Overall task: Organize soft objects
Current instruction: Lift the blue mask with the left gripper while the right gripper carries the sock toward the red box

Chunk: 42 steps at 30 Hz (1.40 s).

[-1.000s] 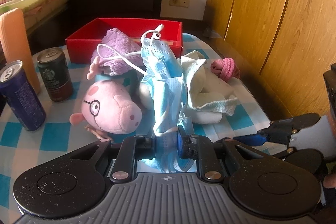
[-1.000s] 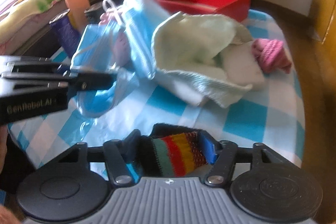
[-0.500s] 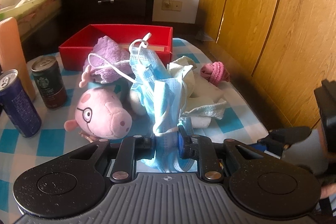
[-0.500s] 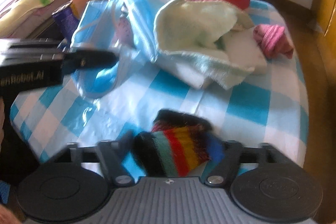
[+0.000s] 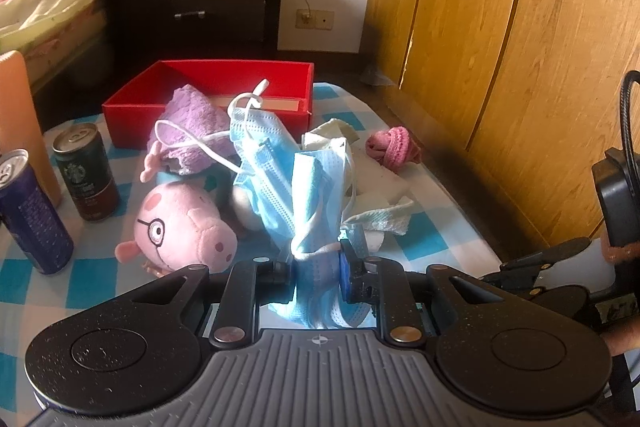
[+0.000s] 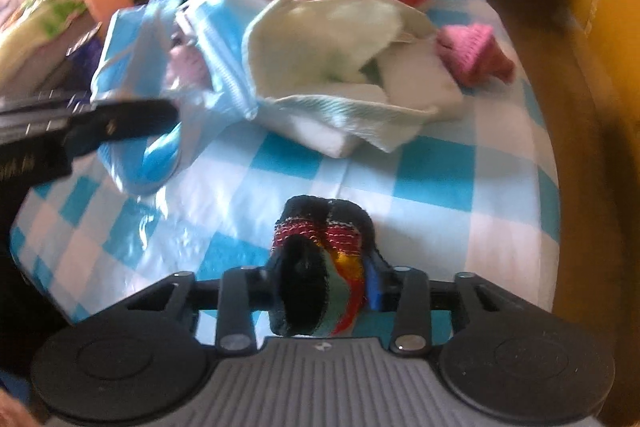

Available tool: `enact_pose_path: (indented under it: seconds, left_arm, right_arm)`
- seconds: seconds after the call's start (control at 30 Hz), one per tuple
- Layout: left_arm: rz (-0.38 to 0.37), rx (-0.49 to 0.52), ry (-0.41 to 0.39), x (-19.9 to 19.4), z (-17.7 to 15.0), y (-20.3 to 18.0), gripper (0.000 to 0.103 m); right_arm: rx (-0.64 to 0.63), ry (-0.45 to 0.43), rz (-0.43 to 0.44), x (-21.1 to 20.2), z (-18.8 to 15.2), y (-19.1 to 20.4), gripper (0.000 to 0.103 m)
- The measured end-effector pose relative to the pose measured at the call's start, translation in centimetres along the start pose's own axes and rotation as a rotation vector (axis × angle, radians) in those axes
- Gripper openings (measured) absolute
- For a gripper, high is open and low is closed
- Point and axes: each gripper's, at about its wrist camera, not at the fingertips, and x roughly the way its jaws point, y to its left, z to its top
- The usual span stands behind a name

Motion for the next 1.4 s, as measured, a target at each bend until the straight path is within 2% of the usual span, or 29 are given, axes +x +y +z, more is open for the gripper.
enact_pose_path:
  seconds: [0.13,0.3,0.63,1.4]
  left_arm:
    - [0.002,-0.003,-0.014,-0.2,0.2,0.0,0.020]
    - [0.004,-0.008,-0.026,-0.4,0.4,0.1,0.021]
    - [0.014,0.005,-0.090,-1.1,1.5,-0.4,0.022]
    - [0.057,-0.033,-0.245,-1.4,7.3,-0.5,0.023]
  right_arm:
    - [0.042,0.001,0.028,-0.5,0.2,-0.2,0.004]
    - [0.097,-0.036,0.081,-1.7,0.7,-0.5,0.002]
    - [0.164,-0.200,0.158,-5.6,3.3,-0.1,0.002]
    - [0.158,-0.445,0.194,-9.6,9.1,1.0,0.002]
